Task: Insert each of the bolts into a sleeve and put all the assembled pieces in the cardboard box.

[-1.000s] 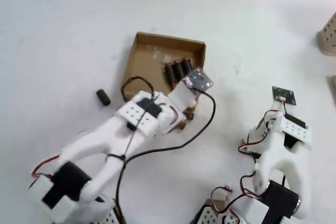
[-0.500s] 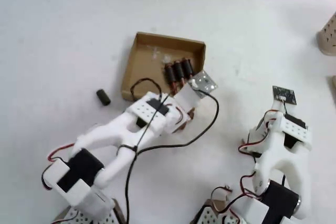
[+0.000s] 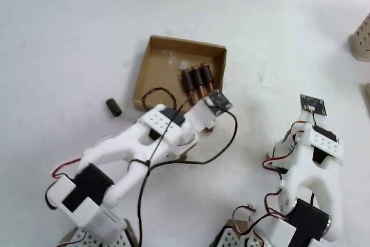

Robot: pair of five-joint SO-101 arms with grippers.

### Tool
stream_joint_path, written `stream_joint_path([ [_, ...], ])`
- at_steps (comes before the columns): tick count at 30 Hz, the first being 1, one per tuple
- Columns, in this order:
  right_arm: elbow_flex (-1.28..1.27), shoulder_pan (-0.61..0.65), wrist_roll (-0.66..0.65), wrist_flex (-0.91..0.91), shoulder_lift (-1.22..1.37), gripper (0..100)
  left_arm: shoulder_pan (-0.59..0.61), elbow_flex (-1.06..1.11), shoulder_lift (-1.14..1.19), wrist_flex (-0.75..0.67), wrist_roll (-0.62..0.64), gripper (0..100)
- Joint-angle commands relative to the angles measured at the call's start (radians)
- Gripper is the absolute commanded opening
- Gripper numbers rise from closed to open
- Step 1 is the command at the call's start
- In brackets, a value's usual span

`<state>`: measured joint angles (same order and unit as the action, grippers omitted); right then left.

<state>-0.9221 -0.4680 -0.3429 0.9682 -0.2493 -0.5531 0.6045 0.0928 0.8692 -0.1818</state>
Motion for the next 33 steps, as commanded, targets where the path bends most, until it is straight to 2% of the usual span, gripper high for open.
stream_joint_path([
  [1, 0.006, -0.008, -0.012, -0.01, -0.039, 1.7, 0.03, -0.054, -0.018, 0.006, 0.0, 2],
  [4, 0.006, -0.008, -0.012, -0.01, -0.039, 1.7, 0.067, -0.106, -0.019, 0.015, -0.015, 2],
  [10, 0.005, -0.008, -0.012, -0.01, -0.039, 1.7, 0.116, -0.15, -0.154, 0.114, -0.265, 5],
  [12, 0.005, -0.007, -0.012, -0.01, -0.039, 1.7, 0.114, -0.114, -0.22, 0.147, -0.396, 10],
  [14, 0.005, -0.007, -0.012, -0.01, -0.039, 1.7, 0.107, -0.054, -0.28, 0.167, -0.578, 14],
  [16, 0.005, -0.005, -0.012, -0.01, -0.039, 1.7, 0.099, 0.021, -0.326, 0.18, -0.775, 15],
  [18, 0.005, -0.007, -0.012, -0.01, -0.038, 1.7, 0.09, 0.075, -0.352, 0.187, -0.91, 15],
  [24, 0.005, -0.007, -0.012, -0.01, -0.038, 1.7, 0.088, 0.087, -0.355, 0.189, -0.999, 15],
  [27, 0.005, -0.007, -0.017, -0.01, -0.038, 1.7, 0.081, 0.081, -0.355, 0.178, -1.005, 15],
  [30, 0.003, -0.007, -0.084, -0.01, -0.038, 1.7, 0.048, 0.081, -0.354, 0.178, -1.04, 15],
  [33, -0.006, -0.004, -0.097, -0.01, -0.039, 1.7, 0.012, 0.083, -0.344, 0.178, -1.042, 15],
])
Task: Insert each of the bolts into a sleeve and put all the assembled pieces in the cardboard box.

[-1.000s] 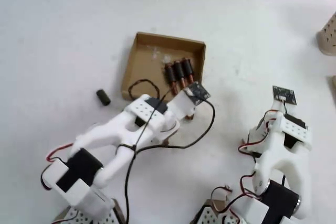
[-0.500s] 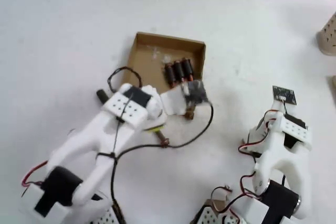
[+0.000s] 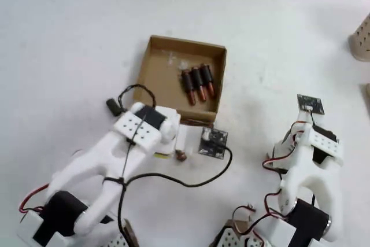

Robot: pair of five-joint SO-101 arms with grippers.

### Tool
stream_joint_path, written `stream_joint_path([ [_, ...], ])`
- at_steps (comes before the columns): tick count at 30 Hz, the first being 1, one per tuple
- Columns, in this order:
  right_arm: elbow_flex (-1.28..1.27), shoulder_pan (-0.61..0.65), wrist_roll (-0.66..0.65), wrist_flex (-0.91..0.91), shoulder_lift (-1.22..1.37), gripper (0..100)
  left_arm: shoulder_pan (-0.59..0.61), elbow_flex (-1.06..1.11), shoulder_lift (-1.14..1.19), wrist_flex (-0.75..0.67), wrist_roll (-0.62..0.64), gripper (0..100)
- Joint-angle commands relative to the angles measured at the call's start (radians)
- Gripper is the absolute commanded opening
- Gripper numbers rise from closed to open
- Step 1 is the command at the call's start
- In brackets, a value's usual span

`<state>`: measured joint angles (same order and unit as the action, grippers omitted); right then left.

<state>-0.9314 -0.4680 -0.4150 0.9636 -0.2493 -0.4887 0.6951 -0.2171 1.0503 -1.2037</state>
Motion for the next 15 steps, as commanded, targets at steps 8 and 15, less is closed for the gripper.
stream_joint_path([
  [8, 0.003, -0.005, -0.029, -0.005, -0.039, 1.7, -0.059, -0.103, 0.209, -0.049, -0.015, 15],
  [15, 0.003, -0.004, -0.029, -0.005, -0.039, 1.7, -0.065, -0.155, 0.295, -0.031, 0.006, 15],
])
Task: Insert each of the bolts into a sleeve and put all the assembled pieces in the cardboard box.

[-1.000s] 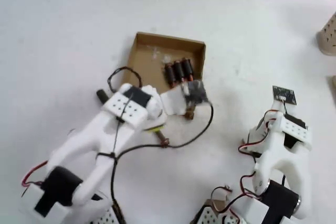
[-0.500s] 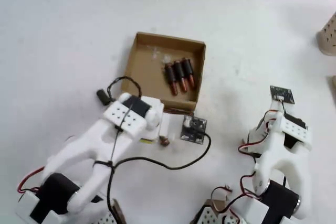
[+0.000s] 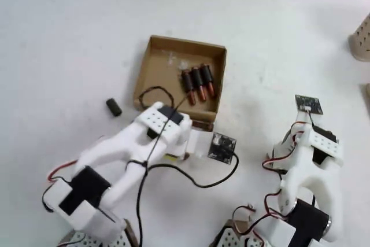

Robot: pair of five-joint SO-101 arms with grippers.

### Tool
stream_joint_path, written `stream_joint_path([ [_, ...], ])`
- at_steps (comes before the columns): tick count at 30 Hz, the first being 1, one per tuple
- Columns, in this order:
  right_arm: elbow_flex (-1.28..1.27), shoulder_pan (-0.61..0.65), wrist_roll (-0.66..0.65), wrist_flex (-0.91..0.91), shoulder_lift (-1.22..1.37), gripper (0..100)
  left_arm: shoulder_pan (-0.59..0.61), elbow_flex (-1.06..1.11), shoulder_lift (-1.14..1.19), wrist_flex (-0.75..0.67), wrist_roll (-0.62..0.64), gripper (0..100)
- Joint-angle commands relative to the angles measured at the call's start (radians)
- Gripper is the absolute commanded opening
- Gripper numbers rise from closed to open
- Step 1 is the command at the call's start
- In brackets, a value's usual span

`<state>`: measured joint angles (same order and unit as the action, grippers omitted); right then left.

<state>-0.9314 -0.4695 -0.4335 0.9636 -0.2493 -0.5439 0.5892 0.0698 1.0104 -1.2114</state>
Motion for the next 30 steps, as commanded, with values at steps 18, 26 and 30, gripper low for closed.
stream_joint_path([
  [18, 0.002, -0.004, -0.012, -0.018, -0.039, 1.7, -0.048, -0.017, 0.004, -0.092, 0.526, 2],
  [26, 0.002, -0.004, -0.012, -0.018, -0.039, 1.7, -0.041, -0.074, 0.004, -0.043, 1.117, 2],
  [30, 0.0, -0.005, -0.012, -0.018, -0.039, 1.7, -0.008, -0.14, 0.004, 0.041, 1.32, 2],
])
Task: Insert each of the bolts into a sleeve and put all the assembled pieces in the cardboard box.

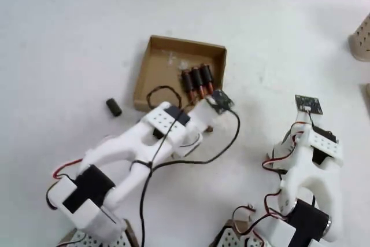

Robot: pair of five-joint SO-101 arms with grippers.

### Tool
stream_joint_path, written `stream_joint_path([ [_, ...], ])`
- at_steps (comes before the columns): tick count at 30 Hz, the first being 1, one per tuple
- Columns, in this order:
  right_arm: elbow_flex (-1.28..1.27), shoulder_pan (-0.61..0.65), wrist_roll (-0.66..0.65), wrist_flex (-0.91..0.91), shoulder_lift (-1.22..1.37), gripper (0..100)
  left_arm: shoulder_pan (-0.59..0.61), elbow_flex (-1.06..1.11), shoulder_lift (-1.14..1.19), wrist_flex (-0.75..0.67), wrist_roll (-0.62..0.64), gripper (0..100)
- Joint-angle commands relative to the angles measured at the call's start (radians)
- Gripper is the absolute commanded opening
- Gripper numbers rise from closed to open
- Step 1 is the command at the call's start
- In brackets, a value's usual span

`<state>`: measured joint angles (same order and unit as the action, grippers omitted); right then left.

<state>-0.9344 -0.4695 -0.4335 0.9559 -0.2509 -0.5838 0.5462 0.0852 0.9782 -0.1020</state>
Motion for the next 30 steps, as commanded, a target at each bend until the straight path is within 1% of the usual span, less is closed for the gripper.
stream_joint_path([
  [1, 0.003, -0.005, -0.012, -0.01, -0.038, 1.7, 0.048, -0.112, -0.012, 0.091, 0.249, 2],
  [4, 0.003, -0.005, -0.012, -0.01, -0.038, 1.7, 0.128, -0.132, -0.012, 0.104, 0.325, 2],
  [6, 0.003, -0.005, -0.012, -0.01, -0.038, 1.7, 0.189, -0.132, -0.012, 0.1, 0.333, 2],
  [11, 0.003, -0.004, -0.012, -0.012, -0.038, 1.7, 0.292, -0.127, -0.013, 0.101, 0.33, 3],
  [14, 0.003, -0.004, -0.012, -0.012, -0.038, 1.7, 0.318, -0.124, -0.013, 0.1, 0.256, 3],
  [16, 0.003, -0.004, -0.012, -0.012, -0.038, 1.7, 0.331, -0.097, -0.016, 0.08, 0.229, 3],
  [18, 0.003, -0.005, -0.012, -0.012, -0.038, 1.7, 0.344, -0.035, -0.05, 0.023, 0.226, 3],
  [23, 0.003, -0.004, -0.012, -0.012, -0.038, 1.7, 0.364, 0.144, -0.246, -0.104, 0.226, 3],
  [26, 0.003, -0.002, -0.012, -0.012, -0.038, 1.7, 0.397, 0.209, -0.329, -0.129, 0.226, 3],
  [30, 0.003, -0.002, -0.012, -0.012, -0.038, 1.7, 0.493, 0.232, -0.343, -0.121, 0.227, 3],
])
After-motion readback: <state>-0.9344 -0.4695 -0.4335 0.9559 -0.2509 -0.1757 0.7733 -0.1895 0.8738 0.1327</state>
